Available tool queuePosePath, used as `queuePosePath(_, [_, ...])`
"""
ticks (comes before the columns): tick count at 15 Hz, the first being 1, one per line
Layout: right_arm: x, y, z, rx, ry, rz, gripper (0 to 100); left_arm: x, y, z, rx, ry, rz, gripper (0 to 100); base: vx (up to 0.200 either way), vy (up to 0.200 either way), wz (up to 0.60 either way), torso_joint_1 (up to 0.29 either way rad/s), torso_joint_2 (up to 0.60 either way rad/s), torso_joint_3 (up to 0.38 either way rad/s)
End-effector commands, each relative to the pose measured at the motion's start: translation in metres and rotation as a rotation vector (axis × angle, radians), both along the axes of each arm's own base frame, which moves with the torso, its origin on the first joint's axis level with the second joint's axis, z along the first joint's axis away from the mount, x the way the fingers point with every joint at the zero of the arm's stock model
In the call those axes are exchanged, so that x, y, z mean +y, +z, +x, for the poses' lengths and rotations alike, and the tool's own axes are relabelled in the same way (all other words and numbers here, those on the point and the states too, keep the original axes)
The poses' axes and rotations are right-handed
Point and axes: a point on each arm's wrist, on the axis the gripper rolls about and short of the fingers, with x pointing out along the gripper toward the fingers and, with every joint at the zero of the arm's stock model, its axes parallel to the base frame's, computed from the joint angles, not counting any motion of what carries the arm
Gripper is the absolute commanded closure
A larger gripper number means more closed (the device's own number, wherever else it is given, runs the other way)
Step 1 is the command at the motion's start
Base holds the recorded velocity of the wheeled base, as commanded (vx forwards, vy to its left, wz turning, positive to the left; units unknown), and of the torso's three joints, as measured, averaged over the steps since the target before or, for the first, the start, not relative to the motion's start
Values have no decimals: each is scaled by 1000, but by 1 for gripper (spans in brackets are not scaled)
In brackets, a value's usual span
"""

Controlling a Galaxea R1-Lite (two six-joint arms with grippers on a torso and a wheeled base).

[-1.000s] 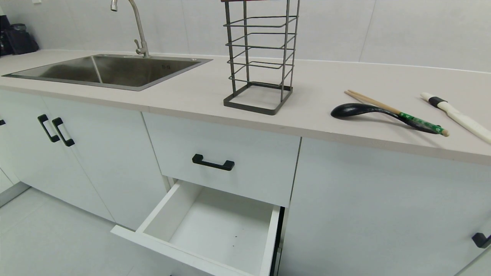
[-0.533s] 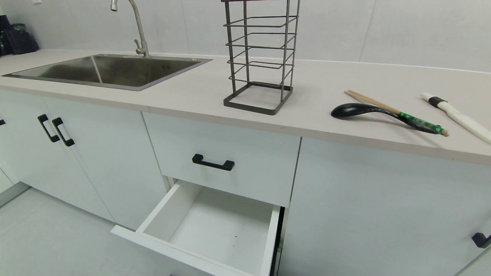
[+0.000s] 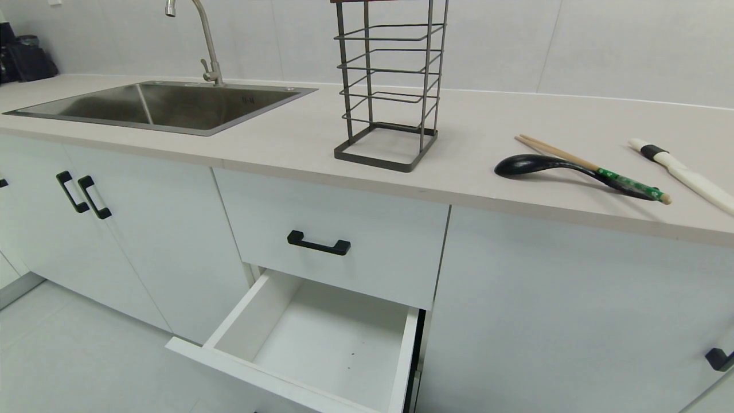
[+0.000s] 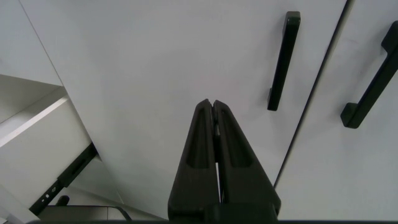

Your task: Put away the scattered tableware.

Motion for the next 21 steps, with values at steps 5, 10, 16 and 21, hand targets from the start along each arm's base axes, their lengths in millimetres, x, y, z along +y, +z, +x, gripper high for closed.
queuePosePath(5, [0,0,0,2,0,0,100,1,-7,0,62,31,82,0,0,0,0,0,0,0])
queuePosePath(10, [0,0,0,2,-1,0,100,1,-7,0,65,32,75,0,0,0,0,0,0,0])
queuePosePath(16, [0,0,0,2,-1,-1,100,1,-7,0,65,32,75,0,0,0,0,0,0,0])
queuePosePath(21, [0,0,0,2,-1,-1,100,1,-7,0,64,30,75,0,0,0,0,197,-108,-94])
